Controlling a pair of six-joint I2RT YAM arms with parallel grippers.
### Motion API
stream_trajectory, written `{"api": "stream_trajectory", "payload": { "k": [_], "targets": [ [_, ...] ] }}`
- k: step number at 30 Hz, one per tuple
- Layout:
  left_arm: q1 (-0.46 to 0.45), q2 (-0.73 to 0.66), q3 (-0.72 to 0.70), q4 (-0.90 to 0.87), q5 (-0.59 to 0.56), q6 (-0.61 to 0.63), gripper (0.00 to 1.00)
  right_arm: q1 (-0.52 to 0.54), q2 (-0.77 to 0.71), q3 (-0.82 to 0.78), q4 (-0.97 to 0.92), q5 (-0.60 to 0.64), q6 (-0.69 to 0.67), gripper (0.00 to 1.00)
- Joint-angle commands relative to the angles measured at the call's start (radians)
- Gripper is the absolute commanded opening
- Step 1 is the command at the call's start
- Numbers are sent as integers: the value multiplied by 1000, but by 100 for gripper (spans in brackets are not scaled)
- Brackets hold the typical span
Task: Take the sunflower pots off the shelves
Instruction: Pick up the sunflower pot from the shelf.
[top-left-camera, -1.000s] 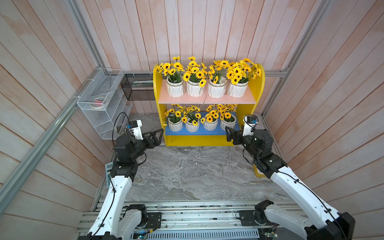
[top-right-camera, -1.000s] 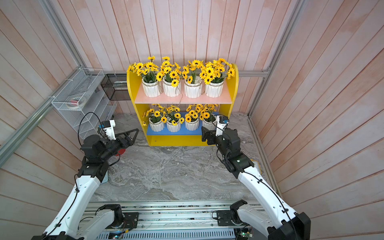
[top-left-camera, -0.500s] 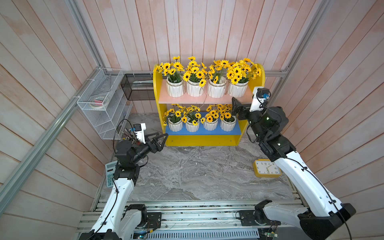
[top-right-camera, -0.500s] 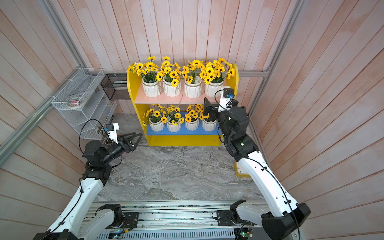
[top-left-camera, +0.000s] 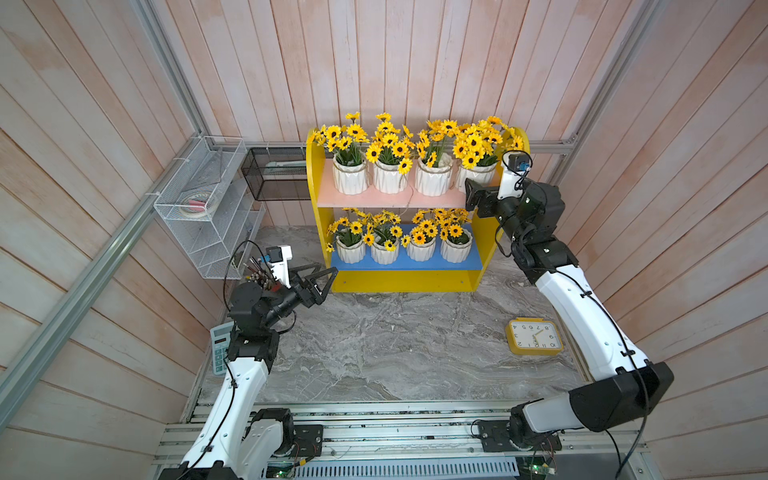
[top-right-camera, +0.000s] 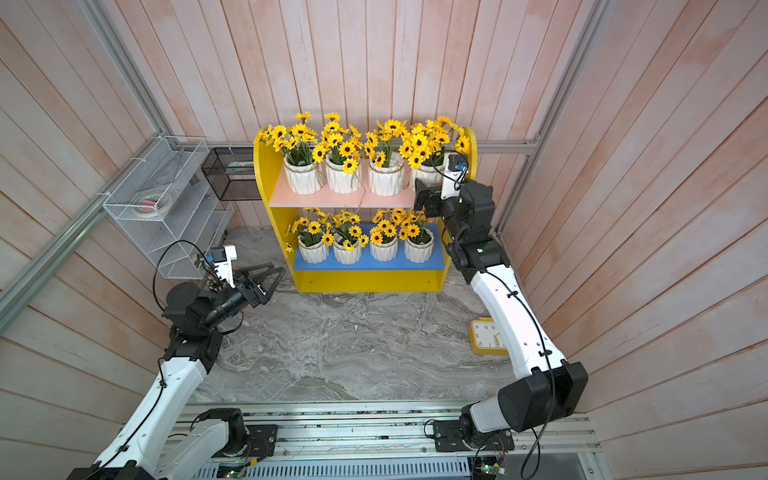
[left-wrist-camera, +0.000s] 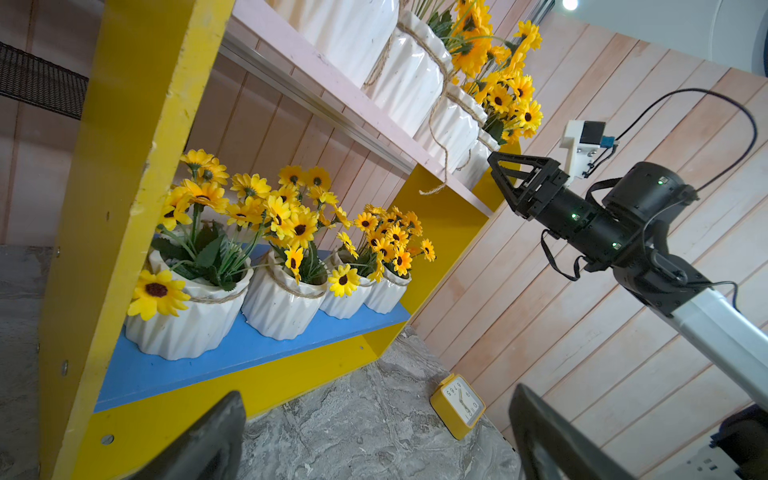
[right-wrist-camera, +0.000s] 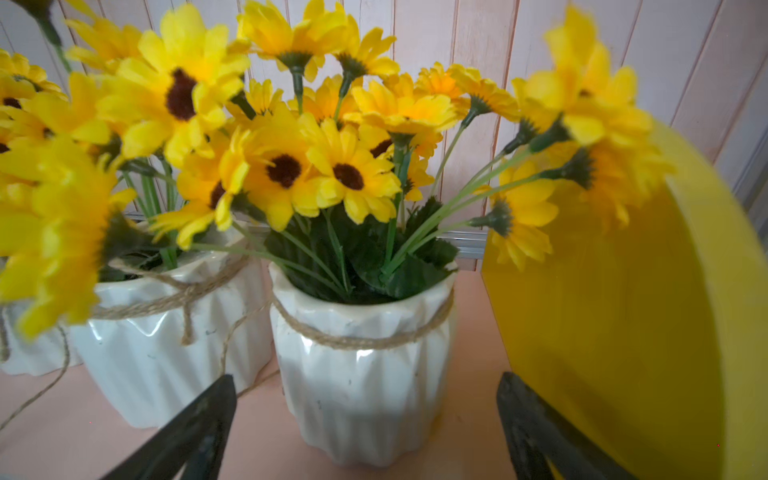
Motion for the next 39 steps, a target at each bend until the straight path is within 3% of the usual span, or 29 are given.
{"api": "stream_trajectory", "payload": {
  "k": [1, 39],
  "targets": [
    [-2, -1, -18, 33, 29, -7, 100, -11, 12, 32, 32, -39, 10, 98],
    [-2, 6, -20, 32, 23, -7, 100, -26, 158, 92, 217, -60, 16, 98]
  ]
}}
